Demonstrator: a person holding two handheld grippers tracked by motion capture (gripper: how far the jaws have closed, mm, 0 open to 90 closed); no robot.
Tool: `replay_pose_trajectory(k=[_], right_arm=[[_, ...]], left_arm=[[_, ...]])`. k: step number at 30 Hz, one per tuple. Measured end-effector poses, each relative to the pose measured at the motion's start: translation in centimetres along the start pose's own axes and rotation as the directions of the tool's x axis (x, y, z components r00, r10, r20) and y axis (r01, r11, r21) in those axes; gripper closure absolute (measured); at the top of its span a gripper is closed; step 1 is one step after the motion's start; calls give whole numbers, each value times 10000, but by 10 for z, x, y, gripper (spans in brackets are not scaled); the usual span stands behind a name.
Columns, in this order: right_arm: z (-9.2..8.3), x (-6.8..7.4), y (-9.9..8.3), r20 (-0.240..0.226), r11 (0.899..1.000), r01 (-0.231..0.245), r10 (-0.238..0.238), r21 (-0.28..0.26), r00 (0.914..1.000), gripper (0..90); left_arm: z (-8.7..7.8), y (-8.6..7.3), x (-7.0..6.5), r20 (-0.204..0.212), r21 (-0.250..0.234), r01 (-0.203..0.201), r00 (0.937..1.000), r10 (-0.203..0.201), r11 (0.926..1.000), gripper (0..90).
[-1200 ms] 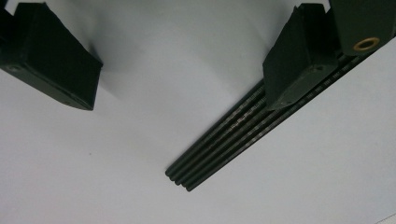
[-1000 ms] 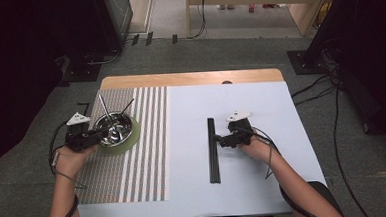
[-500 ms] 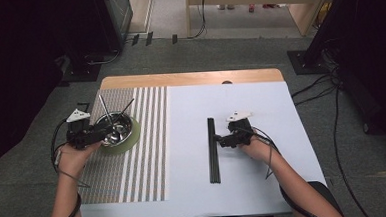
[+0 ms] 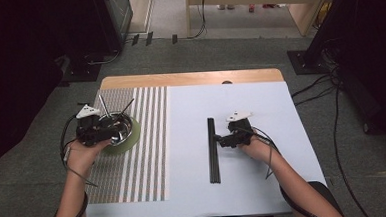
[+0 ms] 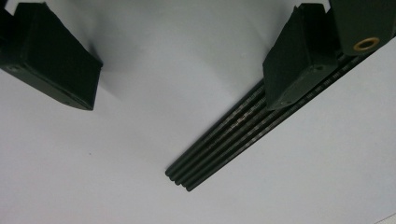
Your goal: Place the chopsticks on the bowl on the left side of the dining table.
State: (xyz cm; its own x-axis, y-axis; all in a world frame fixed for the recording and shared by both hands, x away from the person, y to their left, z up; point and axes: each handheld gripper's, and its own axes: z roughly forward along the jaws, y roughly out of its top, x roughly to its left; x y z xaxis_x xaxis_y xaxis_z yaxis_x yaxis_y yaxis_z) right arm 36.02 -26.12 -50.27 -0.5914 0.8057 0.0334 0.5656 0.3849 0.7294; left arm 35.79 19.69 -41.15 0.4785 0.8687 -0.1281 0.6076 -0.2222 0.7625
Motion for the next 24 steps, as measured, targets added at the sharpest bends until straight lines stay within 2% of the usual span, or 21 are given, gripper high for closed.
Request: replay_pose_trajectory(k=[2, 8, 24], right_arm=[[0, 0, 0, -15, 10000, -13, 13, 7, 10000, 110], [0, 0, 0, -4, 10000, 3, -3, -8, 10000, 110], [0, 0, 0, -12, 10000, -4, 4, 3, 10000, 109]], left_arm=[[1, 1, -5, 73, 47, -170, 9998, 170, 9998, 413], [5, 4, -15, 262, 72, -167, 9995, 165, 9998, 409], [14, 7, -38, 360, 157, -542, 9979, 536, 9984, 405]])
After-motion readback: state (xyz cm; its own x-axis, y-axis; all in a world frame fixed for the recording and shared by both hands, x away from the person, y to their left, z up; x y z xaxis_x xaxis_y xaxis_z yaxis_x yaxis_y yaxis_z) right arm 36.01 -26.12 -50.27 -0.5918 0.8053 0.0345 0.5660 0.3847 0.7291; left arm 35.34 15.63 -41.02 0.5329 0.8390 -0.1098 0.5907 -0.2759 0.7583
